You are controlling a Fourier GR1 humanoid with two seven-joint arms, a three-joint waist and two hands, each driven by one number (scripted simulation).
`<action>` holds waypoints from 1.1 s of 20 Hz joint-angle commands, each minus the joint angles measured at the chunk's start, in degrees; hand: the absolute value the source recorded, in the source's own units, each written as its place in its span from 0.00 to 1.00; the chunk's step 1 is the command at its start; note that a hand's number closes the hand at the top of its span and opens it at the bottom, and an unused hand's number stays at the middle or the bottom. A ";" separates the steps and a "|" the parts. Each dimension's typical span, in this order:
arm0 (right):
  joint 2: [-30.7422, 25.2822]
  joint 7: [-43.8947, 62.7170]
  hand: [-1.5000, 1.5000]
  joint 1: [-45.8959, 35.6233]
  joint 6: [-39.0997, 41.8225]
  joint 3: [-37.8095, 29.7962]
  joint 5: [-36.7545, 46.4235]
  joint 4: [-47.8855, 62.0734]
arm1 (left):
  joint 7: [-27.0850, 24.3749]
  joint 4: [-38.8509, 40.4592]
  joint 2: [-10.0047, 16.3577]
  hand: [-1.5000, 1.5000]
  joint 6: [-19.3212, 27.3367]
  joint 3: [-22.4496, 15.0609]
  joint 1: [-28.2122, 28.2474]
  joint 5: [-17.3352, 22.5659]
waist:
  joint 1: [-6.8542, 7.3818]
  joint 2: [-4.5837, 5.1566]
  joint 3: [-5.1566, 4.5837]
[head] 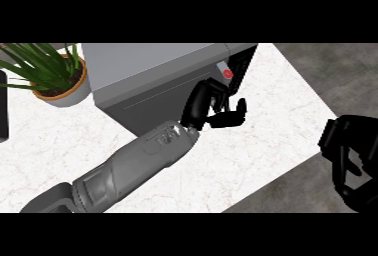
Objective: Pick up the milk, place it into the microwave and close the microwave
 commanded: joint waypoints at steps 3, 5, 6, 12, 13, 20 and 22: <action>0.04 -1.04 1.00 0.51 2.30 1.12 -0.62 -2.41 | -0.04 2.24 -4.02 1.00 -0.91 0.64 -5.92 0.25 | -1.74 0.60 0.06; 0.35 -1.13 1.00 0.75 2.24 1.28 -1.01 -3.14 | -0.71 2.31 -4.02 1.00 -0.32 0.26 -5.88 -0.05 | -1.90 0.62 0.15; -0.18 -0.71 1.00 1.00 1.43 0.34 -1.23 -3.13 | -2.14 2.78 -4.02 1.00 7.61 6.95 -3.66 2.95 | 1.01 -0.33 -0.38; -0.40 3.57 1.00 5.18 4.02 7.76 -1.89 -5.81 | 2.77 -1.84 -4.16 1.00 -0.56 14.31 1.25 14.89 | 3.14 1.89 -1.13; -0.21 3.81 1.00 5.96 4.08 8.61 -1.72 -6.44 | 2.62 -1.87 -4.19 1.00 -1.42 15.33 1.98 16.41 | 3.24 1.73 -1.04; 1.86 4.97 1.00 9.61 0.50 10.69 -1.05 -10.19 | 1.03 0.49 -4.24 1.00 -9.09 16.88 4.06 21.87 | 5.94 1.33 -0.91; 1.98 4.95 1.00 11.17 -0.36 10.91 -0.59 -11.84 | 0.11 1.74 -4.24 1.00 -11.40 16.03 5.54 22.72 | 6.04 0.95 -0.87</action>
